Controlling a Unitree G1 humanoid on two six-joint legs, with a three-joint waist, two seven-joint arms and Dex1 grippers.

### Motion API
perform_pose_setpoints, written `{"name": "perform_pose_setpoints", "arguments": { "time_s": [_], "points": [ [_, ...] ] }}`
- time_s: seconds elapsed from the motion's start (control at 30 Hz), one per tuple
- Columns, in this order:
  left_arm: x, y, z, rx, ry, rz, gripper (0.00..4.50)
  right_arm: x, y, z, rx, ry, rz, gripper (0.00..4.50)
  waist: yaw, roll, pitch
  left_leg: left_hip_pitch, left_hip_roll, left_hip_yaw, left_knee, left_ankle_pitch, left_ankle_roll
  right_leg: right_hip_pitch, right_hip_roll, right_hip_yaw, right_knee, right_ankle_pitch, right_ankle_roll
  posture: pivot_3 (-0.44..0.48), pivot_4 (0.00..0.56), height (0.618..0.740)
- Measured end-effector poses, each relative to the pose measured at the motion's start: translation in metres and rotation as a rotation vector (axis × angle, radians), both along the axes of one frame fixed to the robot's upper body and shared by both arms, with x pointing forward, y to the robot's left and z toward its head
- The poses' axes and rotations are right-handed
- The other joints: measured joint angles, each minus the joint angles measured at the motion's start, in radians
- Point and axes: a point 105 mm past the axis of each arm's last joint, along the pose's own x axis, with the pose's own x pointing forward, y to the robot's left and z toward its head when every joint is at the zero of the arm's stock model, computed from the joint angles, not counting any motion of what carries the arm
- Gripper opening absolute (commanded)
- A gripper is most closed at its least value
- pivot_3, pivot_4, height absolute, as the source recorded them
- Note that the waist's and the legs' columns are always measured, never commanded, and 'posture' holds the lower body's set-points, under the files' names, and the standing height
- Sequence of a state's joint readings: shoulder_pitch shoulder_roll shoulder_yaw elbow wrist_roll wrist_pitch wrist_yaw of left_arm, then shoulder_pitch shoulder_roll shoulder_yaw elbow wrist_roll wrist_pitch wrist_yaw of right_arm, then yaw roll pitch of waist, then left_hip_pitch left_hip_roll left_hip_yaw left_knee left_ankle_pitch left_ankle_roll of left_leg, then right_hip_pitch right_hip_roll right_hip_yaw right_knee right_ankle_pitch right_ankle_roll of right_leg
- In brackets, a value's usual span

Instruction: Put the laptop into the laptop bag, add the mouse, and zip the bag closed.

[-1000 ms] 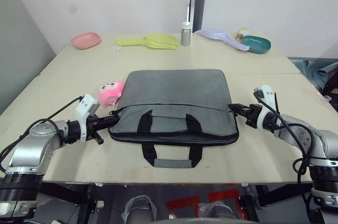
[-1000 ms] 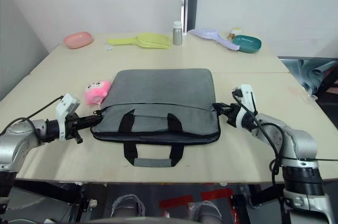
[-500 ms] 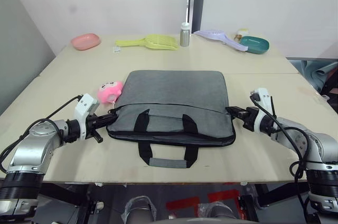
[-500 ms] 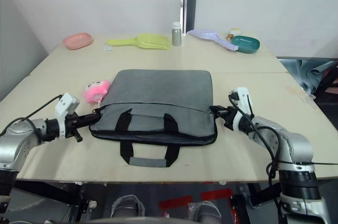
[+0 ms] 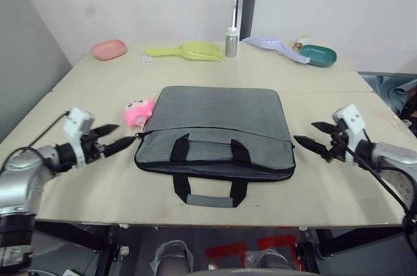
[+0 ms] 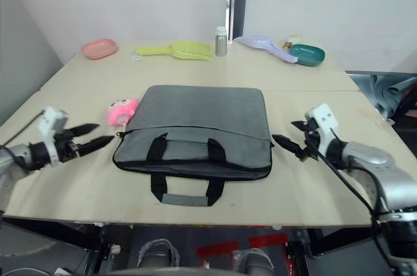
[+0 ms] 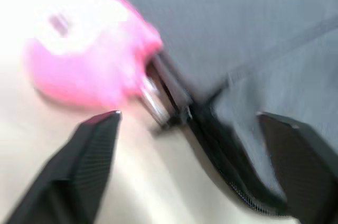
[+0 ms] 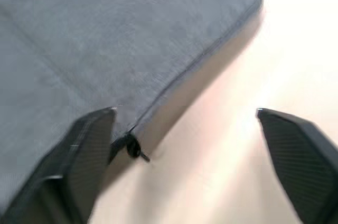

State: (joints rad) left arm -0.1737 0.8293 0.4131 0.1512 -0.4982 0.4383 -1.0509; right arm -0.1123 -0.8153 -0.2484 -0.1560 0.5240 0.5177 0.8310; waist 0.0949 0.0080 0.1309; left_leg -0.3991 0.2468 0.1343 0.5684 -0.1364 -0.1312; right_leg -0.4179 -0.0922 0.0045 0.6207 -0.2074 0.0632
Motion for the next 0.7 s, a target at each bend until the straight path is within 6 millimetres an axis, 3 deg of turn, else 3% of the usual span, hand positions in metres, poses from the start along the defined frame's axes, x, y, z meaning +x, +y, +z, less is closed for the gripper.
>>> {"name": "perform_pose_setpoints", "arguments": {
  "time_s": [0.23,0.37,0.5,0.6,0.7],
  "points": [
    [-0.001,0.050,0.012,0.096,-0.019,0.088,4.50,-0.017,-0.033,0.039,-0.083,0.022,0.108,4.49,0.000,-0.001,-0.001,0.001,0.000,0.001,0.003,0.000,0.002,0.001,0.000,0.001,0.002,0.000,0.000,0.000,0.150,0.740],
    [0.006,0.059,0.022,0.109,-0.057,0.104,4.50,-0.013,-0.037,0.052,-0.085,-0.007,0.125,4.49,0.000,-0.001,-0.001,0.000,0.000,0.000,0.007,0.000,0.003,0.001,-0.001,0.001,0.004,0.000,0.000,0.000,0.150,0.740],
    [0.009,0.066,0.017,0.102,-0.043,0.123,4.50,-0.007,-0.042,0.055,-0.080,-0.021,0.112,4.49,0.001,-0.001,-0.001,0.000,0.000,0.000,0.008,0.000,0.004,0.000,-0.001,0.001,0.006,0.000,-0.001,0.000,0.150,0.740],
    [0.015,0.064,0.019,0.101,-0.047,0.119,4.50,0.002,-0.025,0.066,-0.041,-0.074,0.151,4.49,-0.001,-0.001,-0.001,0.000,0.001,0.000,0.010,0.000,0.004,-0.001,0.000,0.001,0.010,0.000,-0.001,0.000,0.150,0.740],
    [0.028,0.054,0.030,0.084,-0.090,0.099,4.50,0.012,0.024,0.068,0.024,-0.120,0.276,4.49,-0.003,-0.001,-0.001,0.001,0.001,0.000,0.012,0.001,0.004,-0.001,-0.001,0.002,0.014,0.000,-0.001,0.000,0.150,0.740]
  ]
}}
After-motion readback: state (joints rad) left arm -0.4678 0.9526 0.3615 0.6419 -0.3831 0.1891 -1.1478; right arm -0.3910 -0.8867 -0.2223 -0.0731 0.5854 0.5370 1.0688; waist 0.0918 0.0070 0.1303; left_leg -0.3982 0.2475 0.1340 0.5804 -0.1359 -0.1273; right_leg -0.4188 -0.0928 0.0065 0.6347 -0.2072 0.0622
